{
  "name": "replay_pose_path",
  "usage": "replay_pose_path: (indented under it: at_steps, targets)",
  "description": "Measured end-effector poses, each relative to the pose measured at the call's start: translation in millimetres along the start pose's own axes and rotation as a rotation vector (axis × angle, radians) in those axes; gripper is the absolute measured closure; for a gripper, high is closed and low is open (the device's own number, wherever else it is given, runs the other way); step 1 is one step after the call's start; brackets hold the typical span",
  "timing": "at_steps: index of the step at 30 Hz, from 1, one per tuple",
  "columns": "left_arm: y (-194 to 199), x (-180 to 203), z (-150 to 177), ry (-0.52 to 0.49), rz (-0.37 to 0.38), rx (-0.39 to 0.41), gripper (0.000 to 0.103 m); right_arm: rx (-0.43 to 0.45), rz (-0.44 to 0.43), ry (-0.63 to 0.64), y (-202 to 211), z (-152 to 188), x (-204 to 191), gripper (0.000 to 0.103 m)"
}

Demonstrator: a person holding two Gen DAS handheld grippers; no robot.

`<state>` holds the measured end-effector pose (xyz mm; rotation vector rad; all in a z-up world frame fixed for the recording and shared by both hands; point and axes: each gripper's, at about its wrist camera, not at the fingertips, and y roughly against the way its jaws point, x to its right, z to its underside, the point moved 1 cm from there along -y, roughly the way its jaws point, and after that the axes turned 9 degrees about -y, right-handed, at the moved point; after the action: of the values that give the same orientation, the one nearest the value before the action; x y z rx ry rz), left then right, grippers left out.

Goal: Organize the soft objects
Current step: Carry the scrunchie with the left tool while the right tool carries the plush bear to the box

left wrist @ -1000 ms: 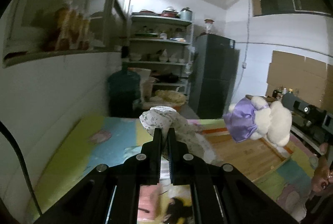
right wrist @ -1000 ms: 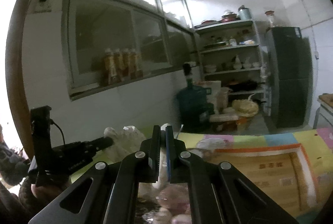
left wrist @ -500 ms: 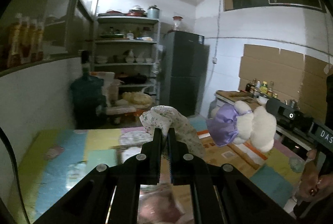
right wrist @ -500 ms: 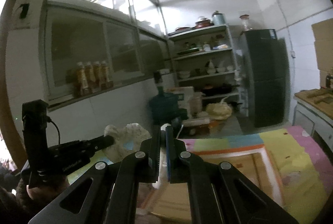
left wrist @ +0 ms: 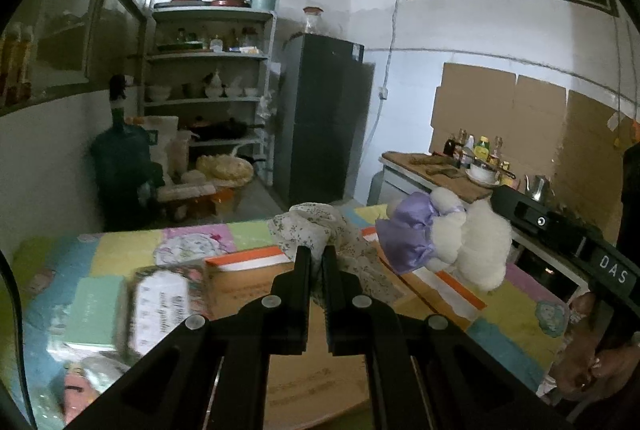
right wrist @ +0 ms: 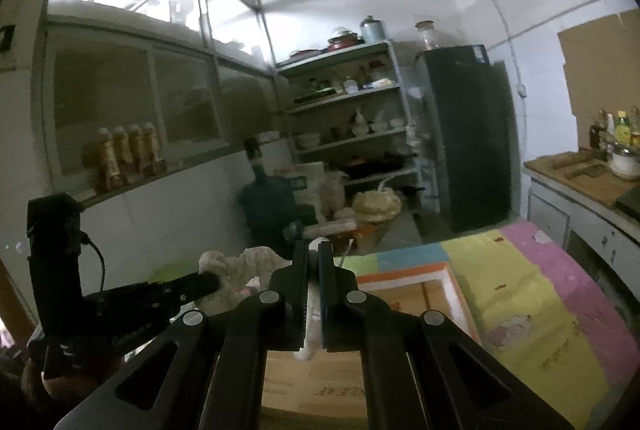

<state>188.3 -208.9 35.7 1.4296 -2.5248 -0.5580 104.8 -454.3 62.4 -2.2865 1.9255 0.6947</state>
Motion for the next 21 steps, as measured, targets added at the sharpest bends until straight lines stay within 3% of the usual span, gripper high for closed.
replay_pose_path:
  at_steps: [21]
  targets:
    - [-62.7,36.0,10.9,0.041,0.000,-0.101,0.097,-0.054,0.103,-0.100,-31.6,18.5,59.3,0.099]
